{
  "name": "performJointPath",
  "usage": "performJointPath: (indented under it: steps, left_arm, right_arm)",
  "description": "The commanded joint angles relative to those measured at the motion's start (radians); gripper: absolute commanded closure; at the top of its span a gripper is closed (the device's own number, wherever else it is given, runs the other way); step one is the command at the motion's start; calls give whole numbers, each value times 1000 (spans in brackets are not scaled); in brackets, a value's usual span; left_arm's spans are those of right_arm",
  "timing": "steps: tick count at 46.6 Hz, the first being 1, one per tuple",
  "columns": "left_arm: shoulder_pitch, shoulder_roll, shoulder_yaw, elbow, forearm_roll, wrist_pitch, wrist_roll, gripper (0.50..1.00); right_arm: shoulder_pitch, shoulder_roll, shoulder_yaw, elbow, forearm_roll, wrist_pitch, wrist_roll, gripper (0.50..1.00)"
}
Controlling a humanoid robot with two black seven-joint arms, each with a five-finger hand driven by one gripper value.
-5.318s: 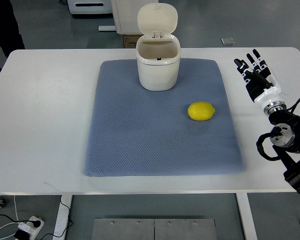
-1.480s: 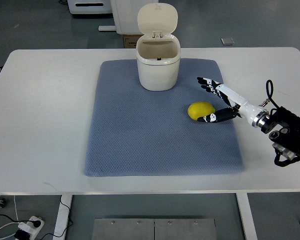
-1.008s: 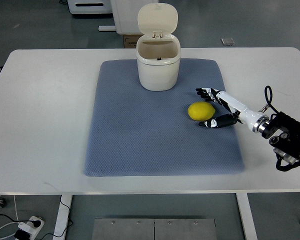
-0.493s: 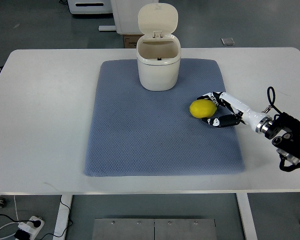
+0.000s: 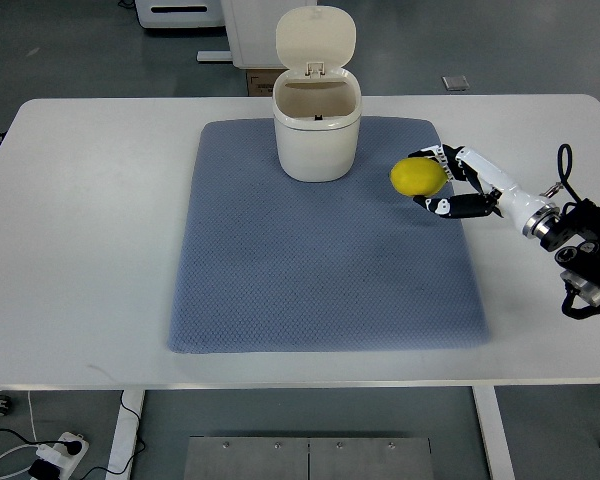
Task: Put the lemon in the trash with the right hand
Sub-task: 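Lift the lemon with the right hand and carry it over the bin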
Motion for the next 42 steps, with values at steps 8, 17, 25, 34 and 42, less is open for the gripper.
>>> performJointPath:
  steps: [8,17,25,34,42]
  left_arm:
    - [0,0,0,0,0,0,0,500]
    - [0,0,0,0,0,0,0,500]
    - [0,0,0,0,0,0,0,500]
    - [0,0,0,0,0,0,0,500]
    - [0,0,0,0,0,0,0,500]
  right_arm:
    - [76,-6,1,6,-1,0,-3,1000]
    - [155,-3,0,16,-1,-1,-103,1000]
    - [227,11,-5,20,-5,-1,-193,1000]
    - [309,45,-22,19,-12,-1,-284,1000]
    - [385,74,-94,17,-13,-6,-345,1000]
